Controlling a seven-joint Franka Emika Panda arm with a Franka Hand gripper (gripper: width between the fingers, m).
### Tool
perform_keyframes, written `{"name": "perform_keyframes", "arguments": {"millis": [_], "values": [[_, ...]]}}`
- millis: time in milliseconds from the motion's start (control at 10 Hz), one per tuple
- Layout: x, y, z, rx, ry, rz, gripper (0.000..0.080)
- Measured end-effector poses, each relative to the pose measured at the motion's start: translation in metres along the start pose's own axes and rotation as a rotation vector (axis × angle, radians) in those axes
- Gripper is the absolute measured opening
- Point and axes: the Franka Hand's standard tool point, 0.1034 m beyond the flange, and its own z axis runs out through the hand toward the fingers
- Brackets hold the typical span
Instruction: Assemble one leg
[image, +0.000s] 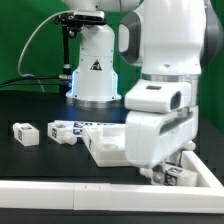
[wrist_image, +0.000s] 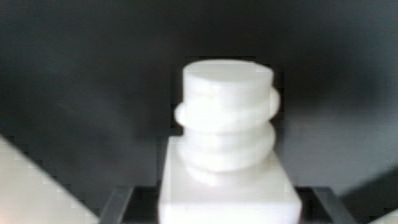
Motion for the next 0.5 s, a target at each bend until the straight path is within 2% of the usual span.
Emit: {"name": "perform_keyframes", "arguments": {"millis": [200,300,400,500], "values": [[-0.055,0.019,-0.032,-0.016,-0.020,-0.055,0.0285],[-0.076,0.029,-0.041,-0.028,-0.024,-0.034,0.0285],[-0.081,0.031,-0.039,-0.040,-0.015,-0.024,0.0285],[-0.079,0.029,-0.038,-0.037,-0.016,-0.027,0.0285]]}}
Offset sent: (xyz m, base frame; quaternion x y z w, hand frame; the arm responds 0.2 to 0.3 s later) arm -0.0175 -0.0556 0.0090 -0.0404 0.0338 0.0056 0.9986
